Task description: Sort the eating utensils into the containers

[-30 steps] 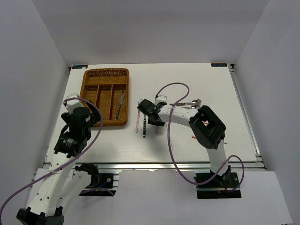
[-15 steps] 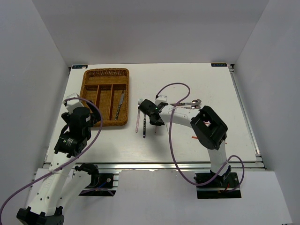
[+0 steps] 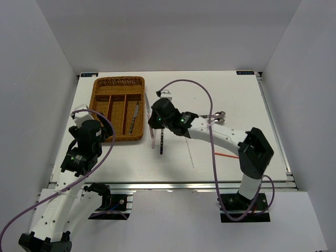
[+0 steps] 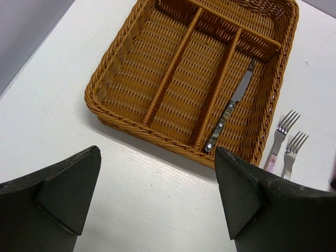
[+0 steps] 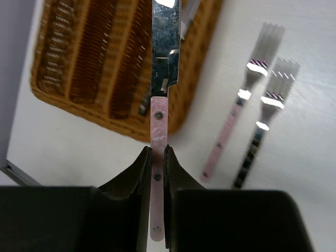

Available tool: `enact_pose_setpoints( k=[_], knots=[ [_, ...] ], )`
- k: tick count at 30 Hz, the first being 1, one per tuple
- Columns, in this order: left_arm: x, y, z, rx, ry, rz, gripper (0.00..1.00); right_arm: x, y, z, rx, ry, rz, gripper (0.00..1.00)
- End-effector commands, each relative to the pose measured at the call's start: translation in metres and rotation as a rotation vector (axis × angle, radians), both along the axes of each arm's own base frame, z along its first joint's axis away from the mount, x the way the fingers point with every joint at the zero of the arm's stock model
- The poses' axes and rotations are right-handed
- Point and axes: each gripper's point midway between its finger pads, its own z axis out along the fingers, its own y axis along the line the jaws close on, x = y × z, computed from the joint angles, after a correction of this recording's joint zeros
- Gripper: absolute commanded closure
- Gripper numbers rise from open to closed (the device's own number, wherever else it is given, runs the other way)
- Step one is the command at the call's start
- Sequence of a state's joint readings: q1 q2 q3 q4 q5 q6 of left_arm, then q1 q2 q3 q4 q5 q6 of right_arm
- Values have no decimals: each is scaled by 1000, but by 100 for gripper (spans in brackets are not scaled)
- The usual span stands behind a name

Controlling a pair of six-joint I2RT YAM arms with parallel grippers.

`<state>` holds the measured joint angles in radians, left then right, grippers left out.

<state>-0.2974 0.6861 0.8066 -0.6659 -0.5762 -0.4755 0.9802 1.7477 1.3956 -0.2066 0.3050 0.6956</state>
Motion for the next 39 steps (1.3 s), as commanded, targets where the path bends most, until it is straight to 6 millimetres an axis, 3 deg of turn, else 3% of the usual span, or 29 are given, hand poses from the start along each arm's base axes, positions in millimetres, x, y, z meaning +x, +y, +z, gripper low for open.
enact_pose_setpoints(
  k=[1,2,7,17,20,23,24,26,30,32,36,37,38,39],
  knots=[
    [-1,3,1,5,-5,15,2,20,56,43,141,-79,101,100],
    [-1,3,0,5,-3,16,2,25,63,15,77,-30,100,100],
    [0,2,0,3,-3,11,2,65,99,6,36,-23,16,100],
    [0,1,2,-3,-10,4,2,77,108,-39,16,33,-28,100],
    [0,1,2,-3,-10,5,2,76,110,-45,23,51,-31,85],
    [-1,1,1,-2,-9,5,2,78,110,-40,35,43,-42,39],
    [-1,1,2,-3,-12,7,2,81,108,-35,40,35,-47,11],
    [0,1,2,-3,-11,5,2,86,105,-20,57,15,-58,11],
    [-1,1,2,-2,-9,5,2,96,87,10,63,-32,-85,11],
    [-1,1,2,-3,-11,5,2,93,65,21,6,-73,-101,11],
    [-1,-1,5,-9,-26,-8,2,73,20,-1,-119,-62,-88,11],
    [0,-1,4,-7,-21,-10,2,68,10,2,-131,-67,-99,11],
    [1,-2,3,-6,-17,-13,2,60,-4,-20,-187,-39,-102,11],
    [2,-2,-1,-1,2,-13,2,54,-11,-27,-210,-23,-105,12]
  ],
)
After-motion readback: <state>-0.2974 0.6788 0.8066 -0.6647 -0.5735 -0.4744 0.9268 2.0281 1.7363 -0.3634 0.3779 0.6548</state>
